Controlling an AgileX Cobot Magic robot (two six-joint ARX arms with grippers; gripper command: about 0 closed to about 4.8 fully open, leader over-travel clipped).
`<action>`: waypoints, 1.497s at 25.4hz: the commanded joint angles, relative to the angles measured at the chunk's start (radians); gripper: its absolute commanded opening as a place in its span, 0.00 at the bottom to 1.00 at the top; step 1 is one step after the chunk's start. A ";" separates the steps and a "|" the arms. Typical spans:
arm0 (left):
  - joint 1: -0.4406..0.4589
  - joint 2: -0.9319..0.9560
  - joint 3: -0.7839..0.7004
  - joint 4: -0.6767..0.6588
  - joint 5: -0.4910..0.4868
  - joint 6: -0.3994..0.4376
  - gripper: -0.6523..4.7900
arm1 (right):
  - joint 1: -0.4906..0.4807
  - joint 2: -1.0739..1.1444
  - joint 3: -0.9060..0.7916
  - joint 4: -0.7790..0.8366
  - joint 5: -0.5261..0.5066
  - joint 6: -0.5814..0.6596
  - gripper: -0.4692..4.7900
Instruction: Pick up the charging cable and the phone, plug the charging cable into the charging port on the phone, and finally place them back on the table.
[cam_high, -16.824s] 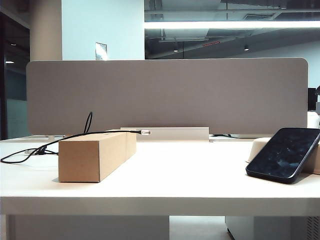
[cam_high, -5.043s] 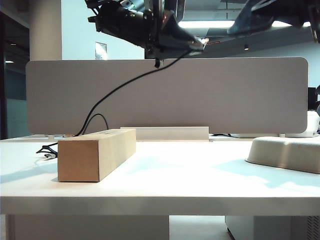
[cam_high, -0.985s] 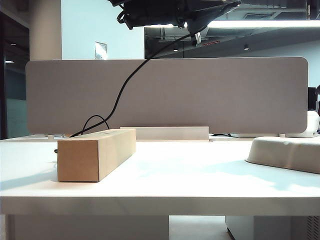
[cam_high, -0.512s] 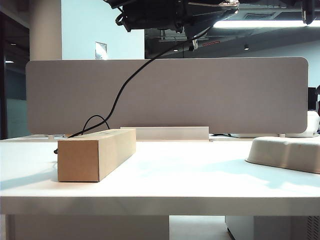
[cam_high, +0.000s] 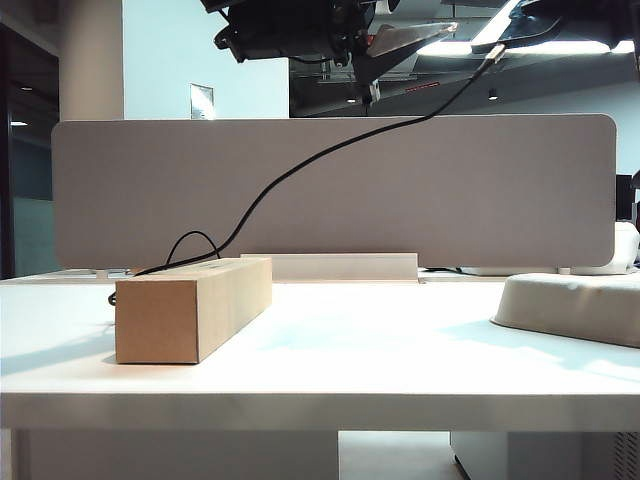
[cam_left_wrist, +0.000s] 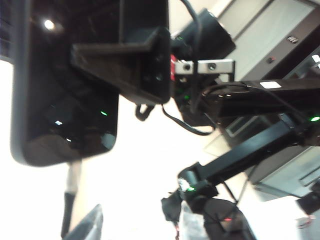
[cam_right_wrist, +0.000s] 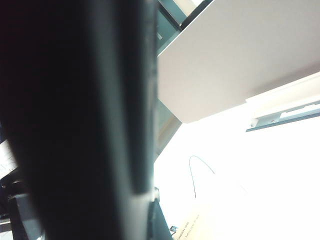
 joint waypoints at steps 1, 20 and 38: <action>0.031 -0.010 0.006 -0.063 0.016 0.004 0.40 | -0.010 -0.007 0.006 -0.079 0.013 -0.010 0.08; 0.167 -0.315 0.006 -0.624 -1.386 0.438 0.11 | -0.010 0.180 0.005 -0.614 0.183 -0.181 0.08; 0.167 -0.426 0.004 -0.667 -1.403 0.435 0.11 | -0.010 0.259 0.005 -0.768 0.291 -0.160 0.17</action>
